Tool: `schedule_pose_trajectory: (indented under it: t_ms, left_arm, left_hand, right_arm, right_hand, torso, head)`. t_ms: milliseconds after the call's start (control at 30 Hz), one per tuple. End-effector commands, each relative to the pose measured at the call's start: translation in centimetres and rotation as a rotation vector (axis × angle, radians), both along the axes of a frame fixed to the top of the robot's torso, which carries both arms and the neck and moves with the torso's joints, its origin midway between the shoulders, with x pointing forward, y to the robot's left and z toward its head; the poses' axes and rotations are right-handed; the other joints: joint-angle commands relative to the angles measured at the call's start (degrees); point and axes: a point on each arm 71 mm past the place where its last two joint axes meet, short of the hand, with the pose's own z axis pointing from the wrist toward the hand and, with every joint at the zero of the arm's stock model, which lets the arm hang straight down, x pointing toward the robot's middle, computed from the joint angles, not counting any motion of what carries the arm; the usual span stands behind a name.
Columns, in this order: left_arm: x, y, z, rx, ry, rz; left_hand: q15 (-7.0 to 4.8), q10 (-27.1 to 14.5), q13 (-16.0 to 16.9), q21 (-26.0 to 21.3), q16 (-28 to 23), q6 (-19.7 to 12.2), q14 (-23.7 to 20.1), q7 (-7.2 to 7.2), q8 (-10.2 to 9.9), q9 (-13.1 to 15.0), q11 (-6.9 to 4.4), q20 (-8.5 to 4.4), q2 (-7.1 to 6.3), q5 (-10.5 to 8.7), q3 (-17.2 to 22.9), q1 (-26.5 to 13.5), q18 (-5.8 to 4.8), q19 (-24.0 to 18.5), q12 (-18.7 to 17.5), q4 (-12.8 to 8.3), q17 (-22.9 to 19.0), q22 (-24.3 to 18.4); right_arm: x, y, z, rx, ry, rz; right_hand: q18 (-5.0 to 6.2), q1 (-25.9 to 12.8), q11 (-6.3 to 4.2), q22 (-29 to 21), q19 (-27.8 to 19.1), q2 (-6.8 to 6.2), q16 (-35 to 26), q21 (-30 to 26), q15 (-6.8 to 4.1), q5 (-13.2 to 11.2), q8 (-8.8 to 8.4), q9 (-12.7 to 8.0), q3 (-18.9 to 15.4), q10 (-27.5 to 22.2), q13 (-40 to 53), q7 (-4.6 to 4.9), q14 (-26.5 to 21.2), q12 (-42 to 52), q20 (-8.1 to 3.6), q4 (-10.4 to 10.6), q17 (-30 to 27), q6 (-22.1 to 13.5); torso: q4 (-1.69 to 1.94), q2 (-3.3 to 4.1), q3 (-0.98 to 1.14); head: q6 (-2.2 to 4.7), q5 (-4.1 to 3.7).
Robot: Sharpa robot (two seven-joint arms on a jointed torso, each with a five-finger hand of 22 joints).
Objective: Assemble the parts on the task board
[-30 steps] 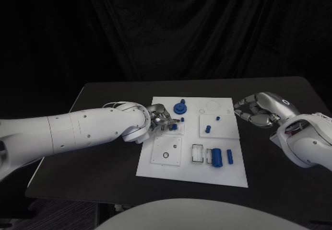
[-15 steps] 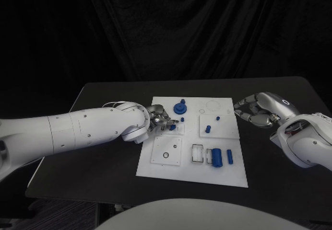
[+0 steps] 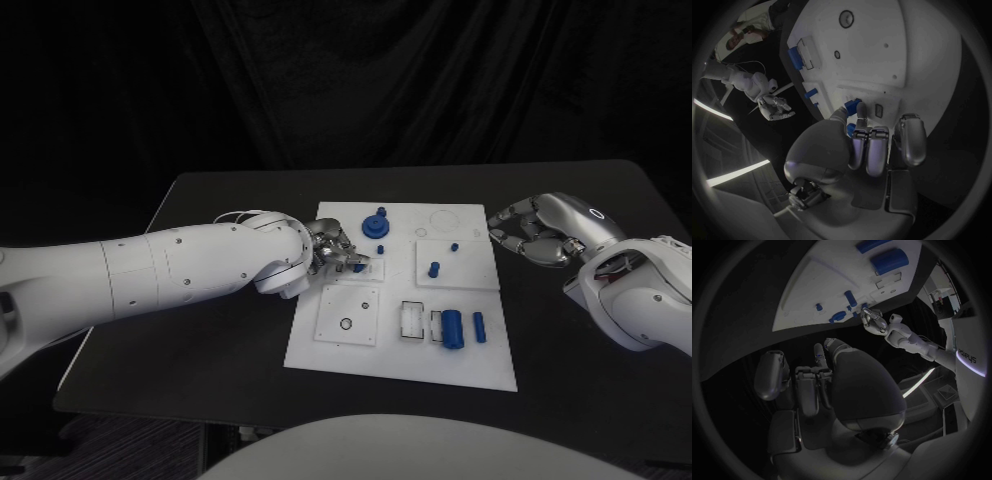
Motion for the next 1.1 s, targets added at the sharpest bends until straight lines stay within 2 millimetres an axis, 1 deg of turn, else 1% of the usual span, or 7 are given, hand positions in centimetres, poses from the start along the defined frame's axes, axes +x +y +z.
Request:
schedule_pose_trajectory:
  t_ms: [33,233,567,867,1000,1033,1100]
  left_arm:
    - [-0.3,-0.3,-0.3,0.003,0.026,-0.025]
    - [-0.4,-0.1,-0.2,-0.003,0.019,-0.022]
    - [-0.4,0.3,-0.1,-0.008,0.009,-0.011]
    - [-0.4,0.6,-0.1,-0.005,0.007,0.0]
    - [-0.4,0.7,-0.1,-0.002,0.008,0.006]
    - [-0.4,0.7,-0.1,-0.001,0.008,0.008]
    - [-0.4,0.8,-0.1,0.001,0.009,0.011]
  left_hand:
    - [-0.05,6.16,14.9,-0.42,0.15,0.5,6.06,-0.06,-0.48,-0.8,-0.04,0.02,0.12,0.62,0.78,1.05,-0.34,-0.4,-0.05,-0.45,15.09,6.57]
    - [-0.16,6.16,14.9,-0.56,0.15,0.78,6.06,-0.22,-0.71,-1.04,-0.19,-0.08,-0.01,1.03,2.64,2.37,-0.33,-0.4,-0.05,-1.4,15.09,6.66]
    - [-0.35,6.16,14.9,-0.53,0.15,1.37,6.06,-0.47,-0.51,-0.95,-0.4,-0.25,-0.41,0.75,5.52,3.71,-0.38,-0.17,-0.05,-2.46,15.09,6.92]
    - [-0.72,6.16,14.9,-0.39,0.15,2.19,6.06,-0.97,1.77,0.87,-0.82,-0.58,-1.9,-0.35,7.11,2.73,-0.46,0.22,-0.05,-2.31,15.09,7.26]
    - [-0.8,6.16,14.9,-0.33,0.15,2.09,6.06,-1.05,2.49,1.52,-0.91,-0.66,-2.26,-0.57,7.32,2.32,-0.49,0.35,-0.05,-2.14,15.09,7.37]
    - [-0.89,6.16,14.9,-0.26,0.15,1.99,6.06,-1.17,3.24,2.23,-0.99,-0.74,-2.57,-0.75,7.5,2.01,-0.52,0.47,-0.05,-2.03,15.09,7.47]
    - [-0.93,6.16,14.9,-0.28,0.15,1.76,6.06,-1.2,3.76,2.77,-1.05,-0.8,-2.74,-0.87,7.65,1.72,-0.52,0.51,-0.05,-1.88,15.09,7.5]
  right_arm:
    - [0.0,0.0,-0.1,-0.003,0.012,-0.012]
    - [0.0,-0.1,-0.2,-0.005,0.015,-0.012]
    - [0.0,0.0,-0.2,-0.001,0.026,-0.014]
    - [0.1,0.0,-0.3,-0.002,0.029,-0.014]
    - [0.1,0.0,-0.3,-0.003,0.03,-0.014]
    - [0.1,-0.1,-0.3,-0.003,0.031,-0.014]
    - [0.1,-0.1,-0.3,-0.004,0.032,-0.014]
  right_hand:
    - [0.86,0.09,0.42,8.5,-0.26,0.49,-0.13,-0.2,0.35,0.28,-0.21,-0.07,0.46,4.56,12.88,0.2,5.81,-0.2,0.0,0.04,14.73,0.37]
    - [0.86,0.09,0.42,8.5,-0.26,0.49,-0.13,-0.2,0.35,0.28,-0.21,-0.07,0.46,4.56,12.88,0.2,5.81,-0.2,0.0,0.04,14.73,0.37]
    - [0.9,0.11,0.42,8.45,-0.33,0.51,-0.2,-0.37,0.34,0.3,-0.23,-0.08,0.5,4.5,12.8,0.19,5.77,-0.26,0.0,0.01,14.64,0.37]
    - [0.91,0.06,0.42,8.43,-0.35,0.57,-0.19,-0.43,0.34,0.3,-0.23,-0.09,0.53,4.52,12.83,0.21,5.78,-0.24,-0.01,0.06,14.65,0.38]
    - [0.91,-0.07,0.44,8.43,-0.35,0.63,-0.21,-0.46,0.35,0.27,-0.24,-0.09,0.53,4.52,12.82,0.23,5.76,-0.25,0.0,0.16,14.62,0.39]
    - [0.91,-0.07,0.44,8.43,-0.35,0.63,-0.21,-0.46,0.35,0.27,-0.24,-0.09,0.53,4.52,12.82,0.23,5.76,-0.25,0.0,0.16,14.62,0.39]
    - [0.91,-0.07,0.44,8.43,-0.35,0.63,-0.21,-0.46,0.35,0.27,-0.24,-0.09,0.53,4.52,12.82,0.23,5.76,-0.25,0.0,0.16,14.62,0.39]
  torso:
    - [0.02,0.01,-0.01]
    - [0.01,0.03,-0.01]
    - [0.05,-0.02,-0.04]
    - [0.06,0.01,-0.02]
    - [0.02,0.0,-0.03]
    - [0.01,0.0,-0.02]
    - [0.01,-0.01,-0.02]
  head:
    - [0.01,-0.01]
    - [0.01,0.05]
    - [0.01,-0.01]
    - [0.01,0.05]
    - [0.01,0.09]
    - [0.01,0.11]
    - [0.01,0.09]
